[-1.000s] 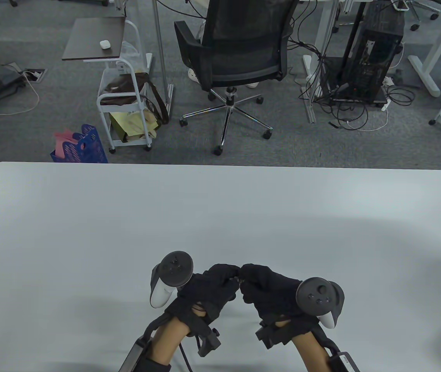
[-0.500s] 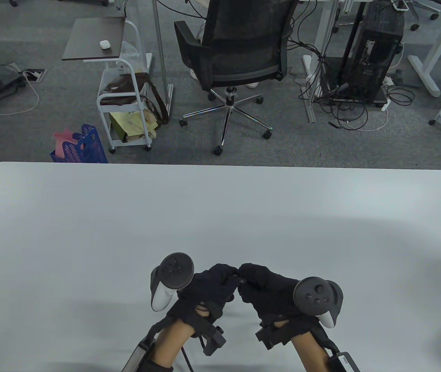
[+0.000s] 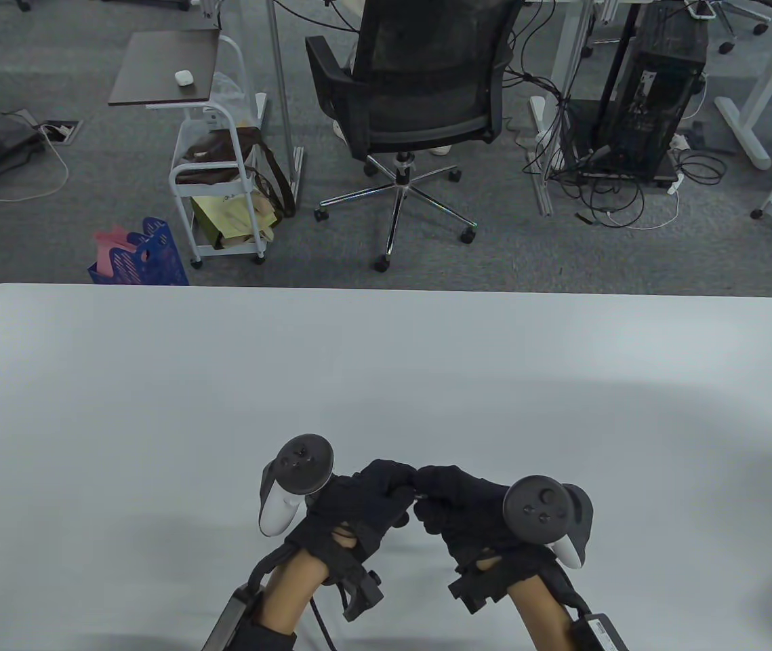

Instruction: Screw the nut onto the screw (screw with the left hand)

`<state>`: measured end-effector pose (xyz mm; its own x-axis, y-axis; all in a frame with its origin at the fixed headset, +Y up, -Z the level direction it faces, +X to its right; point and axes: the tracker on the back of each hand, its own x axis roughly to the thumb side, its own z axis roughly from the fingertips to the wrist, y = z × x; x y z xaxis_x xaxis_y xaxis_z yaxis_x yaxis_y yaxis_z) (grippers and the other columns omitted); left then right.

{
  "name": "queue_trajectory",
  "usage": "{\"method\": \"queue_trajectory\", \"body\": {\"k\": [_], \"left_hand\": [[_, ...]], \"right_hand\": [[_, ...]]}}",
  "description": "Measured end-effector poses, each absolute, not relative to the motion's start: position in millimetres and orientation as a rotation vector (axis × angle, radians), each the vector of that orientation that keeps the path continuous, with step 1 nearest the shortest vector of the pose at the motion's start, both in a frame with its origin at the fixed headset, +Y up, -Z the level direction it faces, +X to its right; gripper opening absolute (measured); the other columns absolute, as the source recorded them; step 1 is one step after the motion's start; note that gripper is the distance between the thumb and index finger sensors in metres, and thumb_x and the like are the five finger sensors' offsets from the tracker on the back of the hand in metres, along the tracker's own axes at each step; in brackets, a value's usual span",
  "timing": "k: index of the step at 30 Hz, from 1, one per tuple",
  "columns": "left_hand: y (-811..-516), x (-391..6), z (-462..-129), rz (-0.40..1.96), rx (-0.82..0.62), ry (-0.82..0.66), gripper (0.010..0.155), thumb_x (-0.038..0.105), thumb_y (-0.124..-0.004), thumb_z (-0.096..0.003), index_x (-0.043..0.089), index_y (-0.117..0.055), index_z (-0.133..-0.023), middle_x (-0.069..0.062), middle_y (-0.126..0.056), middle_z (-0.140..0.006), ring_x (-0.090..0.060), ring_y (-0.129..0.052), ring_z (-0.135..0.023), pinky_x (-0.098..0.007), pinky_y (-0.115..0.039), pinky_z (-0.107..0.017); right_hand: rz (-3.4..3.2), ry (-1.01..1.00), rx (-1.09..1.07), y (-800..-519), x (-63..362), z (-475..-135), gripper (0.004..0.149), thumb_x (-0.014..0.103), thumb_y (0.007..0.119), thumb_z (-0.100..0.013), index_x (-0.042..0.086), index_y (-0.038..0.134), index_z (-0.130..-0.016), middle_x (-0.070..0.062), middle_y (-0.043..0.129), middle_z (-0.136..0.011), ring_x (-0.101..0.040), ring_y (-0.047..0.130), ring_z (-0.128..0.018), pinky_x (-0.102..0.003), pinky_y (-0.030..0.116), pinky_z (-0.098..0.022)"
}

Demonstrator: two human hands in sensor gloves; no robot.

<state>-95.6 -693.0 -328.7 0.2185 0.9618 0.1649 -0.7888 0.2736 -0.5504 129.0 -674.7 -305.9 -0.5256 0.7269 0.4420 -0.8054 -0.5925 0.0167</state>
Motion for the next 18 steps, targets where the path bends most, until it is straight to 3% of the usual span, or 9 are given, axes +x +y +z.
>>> {"method": "queue_trajectory", "body": {"k": [2,6,9,13,18], "left_hand": [[-696.5,-95.8,-327.7,1.260,-0.383,-0.501,0.069,0.046,-0.068,-0.0452,0.008,-0.055,-0.101,-0.029,-0.067,-0.092,-0.045,-0.087,-0.062,-0.062,-0.066,-0.052],[-696.4,-92.7,-326.8,1.225,-0.382,-0.491,0.060,0.044,-0.068,-0.0448,0.004,-0.075,-0.088,-0.030,-0.080,-0.082,-0.048,-0.091,-0.055,-0.064,-0.068,-0.048],[-693.0,-90.5,-325.9,1.203,-0.371,-0.520,0.056,0.040,-0.069,-0.0444,0.004,-0.073,-0.087,-0.028,-0.079,-0.081,-0.046,-0.091,-0.054,-0.063,-0.068,-0.047],[-695.1,-92.3,-325.8,1.240,-0.390,-0.535,0.066,0.045,-0.068,-0.0454,0.008,-0.058,-0.099,-0.027,-0.070,-0.089,-0.044,-0.087,-0.061,-0.062,-0.067,-0.051],[-695.8,-90.3,-327.5,1.224,-0.345,-0.504,0.060,0.044,-0.071,-0.0438,0.004,-0.073,-0.088,-0.030,-0.079,-0.081,-0.048,-0.091,-0.054,-0.064,-0.068,-0.047]], "right_hand": [[2.152,-0.259,0.515,-675.1,131.1,-304.5,0.046,0.034,0.096,-0.031,0.025,0.085,-0.074,-0.003,0.103,-0.064,-0.009,0.115,-0.032,-0.038,0.101,-0.035],[2.146,-0.286,0.525,-674.8,132.2,-301.7,0.046,0.034,0.096,-0.031,0.025,0.085,-0.074,-0.003,0.102,-0.064,-0.009,0.114,-0.032,-0.039,0.100,-0.035],[2.140,-0.286,0.530,-675.4,132.8,-301.1,0.046,0.034,0.096,-0.031,0.025,0.085,-0.075,-0.003,0.102,-0.064,-0.009,0.114,-0.032,-0.039,0.100,-0.035],[2.138,-0.293,0.528,-675.2,134.6,-301.2,0.046,0.034,0.096,-0.031,0.024,0.085,-0.075,-0.003,0.102,-0.064,-0.009,0.114,-0.032,-0.039,0.100,-0.035],[2.141,-0.277,0.525,-677.4,135.1,-303.0,0.046,0.034,0.095,-0.031,0.025,0.085,-0.075,-0.002,0.102,-0.064,-0.009,0.114,-0.032,-0.039,0.100,-0.035]]}}
